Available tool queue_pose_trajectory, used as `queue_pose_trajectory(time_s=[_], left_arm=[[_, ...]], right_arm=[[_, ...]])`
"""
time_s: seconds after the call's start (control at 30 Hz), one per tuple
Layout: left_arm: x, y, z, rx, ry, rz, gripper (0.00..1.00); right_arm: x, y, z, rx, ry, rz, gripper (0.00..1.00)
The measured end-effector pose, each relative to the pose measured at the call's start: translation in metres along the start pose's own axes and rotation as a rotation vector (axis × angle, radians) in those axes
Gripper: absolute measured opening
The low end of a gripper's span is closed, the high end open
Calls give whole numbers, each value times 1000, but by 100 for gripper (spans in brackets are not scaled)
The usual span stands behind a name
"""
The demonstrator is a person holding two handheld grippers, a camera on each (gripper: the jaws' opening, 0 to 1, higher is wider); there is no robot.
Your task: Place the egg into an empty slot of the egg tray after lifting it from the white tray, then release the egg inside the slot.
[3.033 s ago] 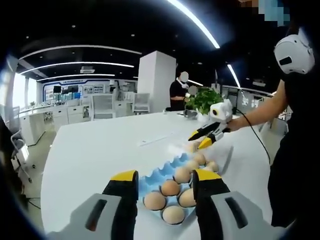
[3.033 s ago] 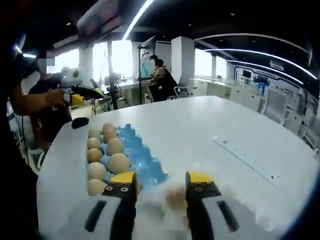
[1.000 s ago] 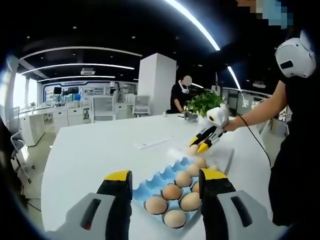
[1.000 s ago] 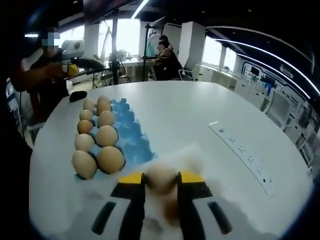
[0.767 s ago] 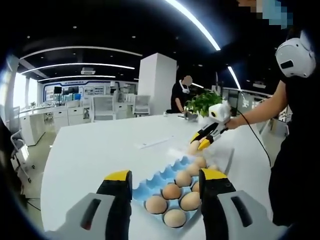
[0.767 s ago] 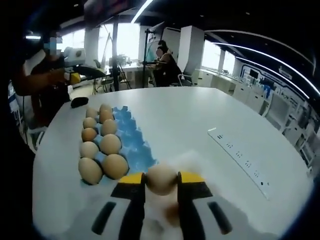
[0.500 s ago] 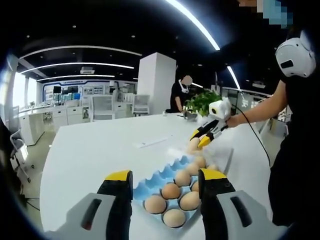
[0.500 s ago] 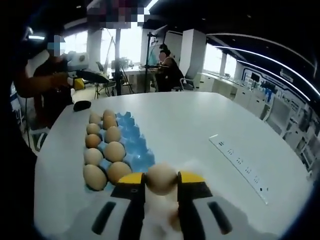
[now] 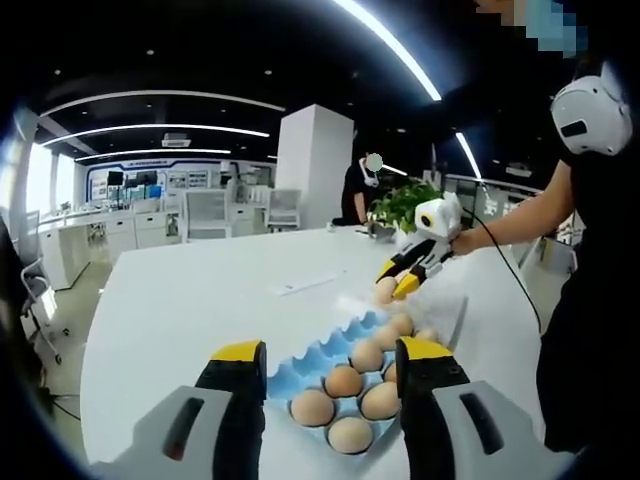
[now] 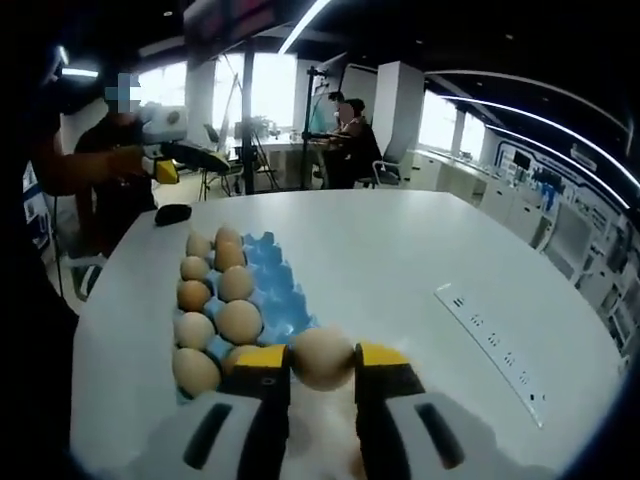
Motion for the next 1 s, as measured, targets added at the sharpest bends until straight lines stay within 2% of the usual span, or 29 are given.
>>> queue_pose_trajectory(time_s=[1.0], left_arm=[[-8,-6,-3,-2,-3,17,51]], right_arm=[[-35,83,33,55,-22,147,24]])
Point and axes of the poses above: the point that each gripper's makers call its tool centre point, and the gripper's own axes: y roughly forward along the fingers, x roughly to its right, z roughly out of its top, the point moved 4 cm from there along -y, roughly backward along the fingers, and after that the axes turned 12 degrees about x, right-handed, at the moved point
